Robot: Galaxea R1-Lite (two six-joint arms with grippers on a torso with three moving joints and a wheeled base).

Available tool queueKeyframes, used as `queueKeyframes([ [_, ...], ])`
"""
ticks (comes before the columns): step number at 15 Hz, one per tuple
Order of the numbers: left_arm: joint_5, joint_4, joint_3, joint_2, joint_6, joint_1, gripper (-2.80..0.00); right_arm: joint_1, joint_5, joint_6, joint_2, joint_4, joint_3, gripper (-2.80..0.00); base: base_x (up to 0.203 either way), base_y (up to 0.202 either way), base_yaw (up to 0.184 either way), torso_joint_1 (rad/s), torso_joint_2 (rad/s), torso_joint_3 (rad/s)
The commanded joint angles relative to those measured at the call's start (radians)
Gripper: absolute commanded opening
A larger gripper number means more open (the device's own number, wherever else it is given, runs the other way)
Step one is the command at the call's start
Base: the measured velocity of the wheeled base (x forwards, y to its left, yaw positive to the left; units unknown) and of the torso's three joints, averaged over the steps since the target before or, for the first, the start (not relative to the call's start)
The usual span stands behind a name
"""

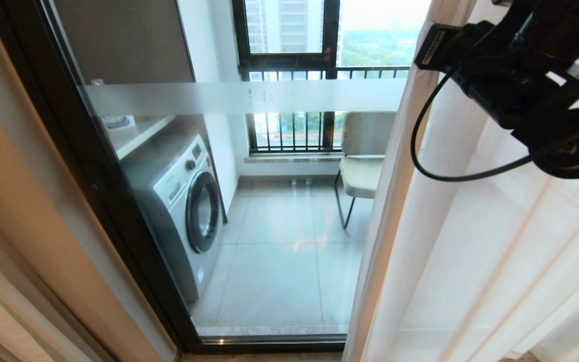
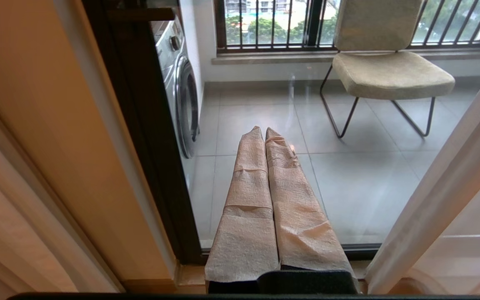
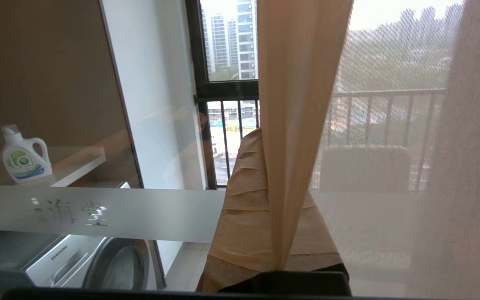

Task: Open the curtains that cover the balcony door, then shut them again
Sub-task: Close the inner curtains on both sides

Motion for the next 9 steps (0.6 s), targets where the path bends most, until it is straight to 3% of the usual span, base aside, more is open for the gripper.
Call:
queueKeyframes([
  [1,0.000,0.000,0.000,0.000,0.002,0.001,-2.80,0.002,-0.001,0.000,0.006,-0.003,0.000,-2.80,0.000,0.187,0.000,0.002,0.00,0.007],
  [3,0.000,0.000,0.000,0.000,0.002,0.001,-2.80,0.002,-0.001,0.000,0.006,-0.003,-0.001,-2.80,0.000,0.126,0.001,0.004,0.00,0.002],
  [9,0.000,0.001,0.000,0.000,0.002,0.000,-2.80,0.013,-0.003,-0.002,0.006,0.001,-0.028,-2.80,0.000,0.000,0.000,0.000,0.00,0.000],
])
